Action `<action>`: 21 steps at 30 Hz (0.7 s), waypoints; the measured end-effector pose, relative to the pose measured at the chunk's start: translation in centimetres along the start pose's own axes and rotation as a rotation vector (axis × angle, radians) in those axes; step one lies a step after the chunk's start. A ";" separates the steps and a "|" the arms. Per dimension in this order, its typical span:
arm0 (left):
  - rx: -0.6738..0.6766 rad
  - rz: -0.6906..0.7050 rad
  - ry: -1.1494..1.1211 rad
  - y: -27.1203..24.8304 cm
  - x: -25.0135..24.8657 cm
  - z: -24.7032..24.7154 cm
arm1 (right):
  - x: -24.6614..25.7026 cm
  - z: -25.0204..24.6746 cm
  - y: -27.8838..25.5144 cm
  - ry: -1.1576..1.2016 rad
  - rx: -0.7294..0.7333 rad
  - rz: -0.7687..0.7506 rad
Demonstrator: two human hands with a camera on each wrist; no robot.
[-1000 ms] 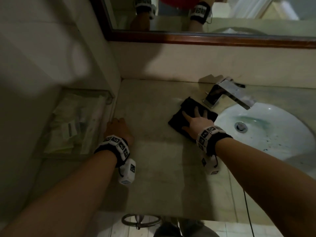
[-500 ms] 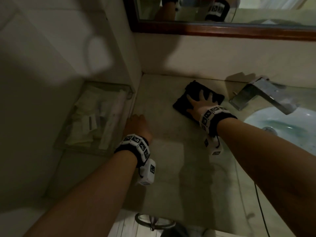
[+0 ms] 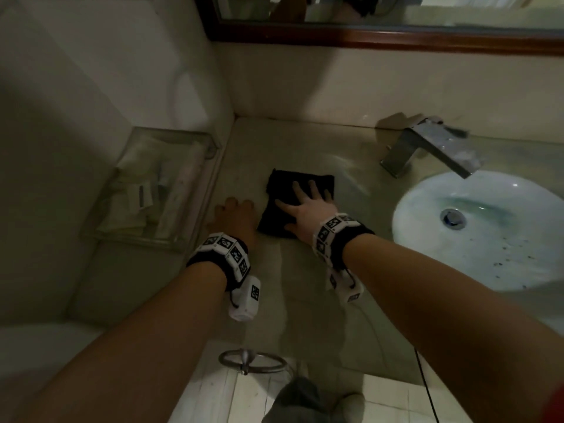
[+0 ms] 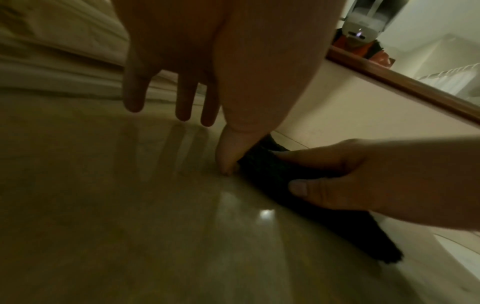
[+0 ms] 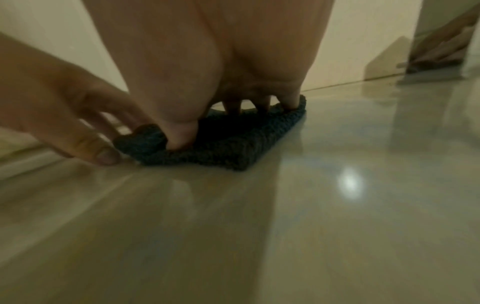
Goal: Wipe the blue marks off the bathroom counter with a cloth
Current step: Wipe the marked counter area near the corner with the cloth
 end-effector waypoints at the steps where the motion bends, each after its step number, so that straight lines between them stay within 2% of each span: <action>1: 0.018 -0.014 -0.013 -0.7 -0.6 0.2 | 0.0 0.4 -0.5 0.001 -0.002 -0.004; 5: 0.072 -0.038 -0.034 -2.7 -2.8 0.7 | -0.6 1.6 -2.5 0.029 -0.015 -0.022; 10: 0.107 0.026 -0.009 -3.9 -5.6 1.4 | -3.8 3.2 -5.4 0.068 -0.076 -0.012; 13: 0.136 0.067 0.092 -4.5 -6.9 2.5 | -6.6 4.1 -7.4 0.103 -0.116 0.002; 16: 0.123 0.072 0.207 -4.8 -7.2 3.2 | -9.7 5.1 -9.1 0.122 -0.127 0.040; 21: 0.108 0.065 0.223 -5.0 -7.7 2.7 | -12.8 6.8 -11.2 0.245 -0.173 0.101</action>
Point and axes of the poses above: each hand's wrist, its own y-axis towards the middle knuckle, its own z-axis out of the palm, x = y × z, the point moved 4 cm from there along y, towards the middle knuckle, and after that the axes turned 2 degrees about -z, right-handed, at the moved point
